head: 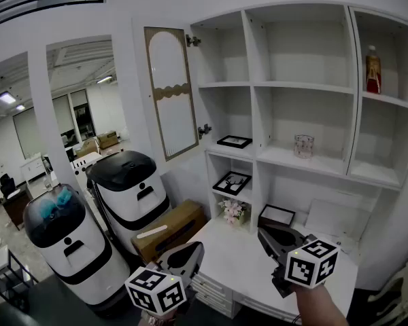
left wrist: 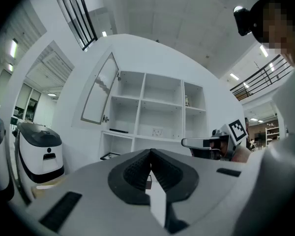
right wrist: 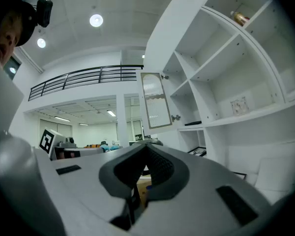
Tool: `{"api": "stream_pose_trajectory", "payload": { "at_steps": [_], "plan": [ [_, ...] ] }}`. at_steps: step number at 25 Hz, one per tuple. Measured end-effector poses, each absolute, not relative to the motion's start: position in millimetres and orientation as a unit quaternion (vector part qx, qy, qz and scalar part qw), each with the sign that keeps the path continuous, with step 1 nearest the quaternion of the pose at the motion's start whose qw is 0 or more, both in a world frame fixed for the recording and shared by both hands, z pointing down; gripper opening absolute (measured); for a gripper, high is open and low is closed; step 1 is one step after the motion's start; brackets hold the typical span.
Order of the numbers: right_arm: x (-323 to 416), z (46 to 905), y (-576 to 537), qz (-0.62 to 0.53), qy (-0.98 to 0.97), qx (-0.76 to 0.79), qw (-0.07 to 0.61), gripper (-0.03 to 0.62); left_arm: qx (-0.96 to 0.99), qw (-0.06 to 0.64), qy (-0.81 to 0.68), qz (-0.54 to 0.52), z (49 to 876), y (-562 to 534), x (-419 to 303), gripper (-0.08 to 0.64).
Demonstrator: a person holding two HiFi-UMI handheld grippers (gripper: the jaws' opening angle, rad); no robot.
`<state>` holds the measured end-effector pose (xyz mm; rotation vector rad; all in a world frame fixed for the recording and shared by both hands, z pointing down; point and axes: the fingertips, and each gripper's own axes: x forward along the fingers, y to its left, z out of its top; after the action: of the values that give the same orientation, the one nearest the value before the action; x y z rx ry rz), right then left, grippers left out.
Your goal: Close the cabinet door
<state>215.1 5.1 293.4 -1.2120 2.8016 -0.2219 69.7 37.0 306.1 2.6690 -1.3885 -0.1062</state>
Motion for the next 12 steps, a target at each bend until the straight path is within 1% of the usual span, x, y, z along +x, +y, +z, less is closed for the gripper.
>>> {"api": "stream_pose_trajectory", "payload": {
  "at_steps": [12],
  "plan": [
    [207.3,294.8,-4.4,-0.074,0.915,-0.394,0.044,0.006,0.882,0.07,-0.464,-0.032,309.1,29.2,60.4,0.006]
  ]
}}
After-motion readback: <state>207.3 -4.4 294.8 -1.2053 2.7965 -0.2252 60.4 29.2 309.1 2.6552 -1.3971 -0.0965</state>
